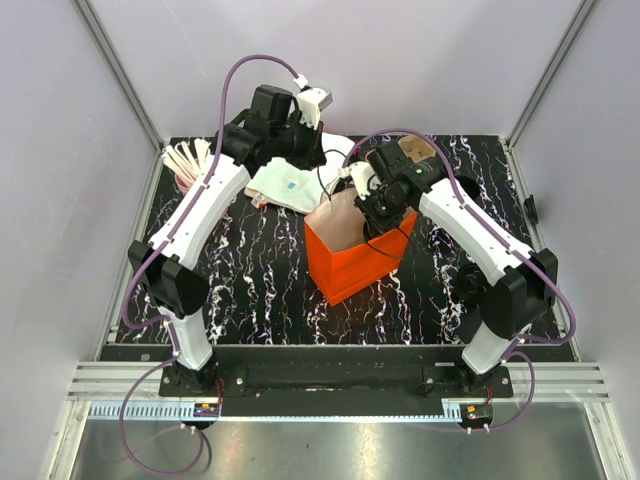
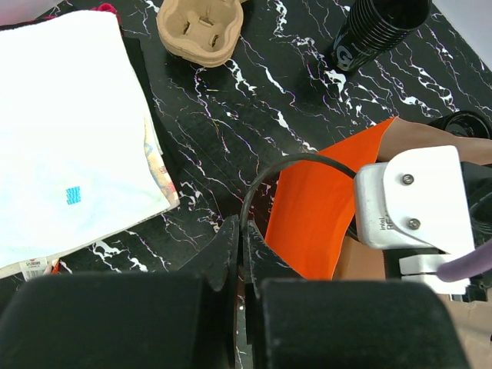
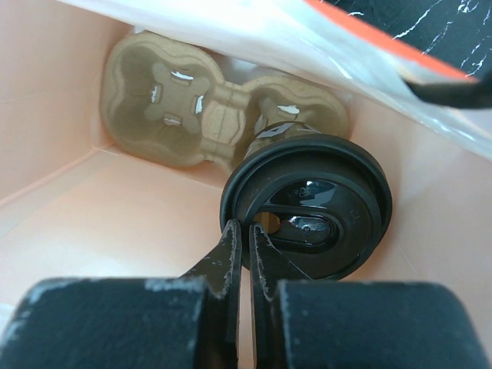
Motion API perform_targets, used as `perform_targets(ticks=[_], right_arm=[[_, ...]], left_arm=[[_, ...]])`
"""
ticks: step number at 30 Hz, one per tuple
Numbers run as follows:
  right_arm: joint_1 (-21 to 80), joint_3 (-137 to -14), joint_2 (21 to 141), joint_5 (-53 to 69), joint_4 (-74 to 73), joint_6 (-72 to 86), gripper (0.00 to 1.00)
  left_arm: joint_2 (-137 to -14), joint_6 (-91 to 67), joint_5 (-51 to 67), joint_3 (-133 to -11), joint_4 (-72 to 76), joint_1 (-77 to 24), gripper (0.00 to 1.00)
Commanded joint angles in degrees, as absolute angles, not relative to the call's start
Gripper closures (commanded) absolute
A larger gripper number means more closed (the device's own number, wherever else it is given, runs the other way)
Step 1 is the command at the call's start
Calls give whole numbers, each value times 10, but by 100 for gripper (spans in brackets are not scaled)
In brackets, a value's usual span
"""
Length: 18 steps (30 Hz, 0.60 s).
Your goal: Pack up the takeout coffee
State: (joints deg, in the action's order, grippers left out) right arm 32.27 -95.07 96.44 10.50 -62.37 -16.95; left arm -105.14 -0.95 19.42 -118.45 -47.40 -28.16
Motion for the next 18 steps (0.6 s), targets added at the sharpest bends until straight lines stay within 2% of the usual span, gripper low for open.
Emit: perform_targets(ticks=[1, 18], right_arm=[[328, -949, 954, 91, -598, -178, 100], [328, -938, 953, 56, -570, -178, 100]], left_arm=[[-1050, -14, 190, -1179, -447, -281, 100], [-1042, -8, 187, -1175, -447, -294, 100]])
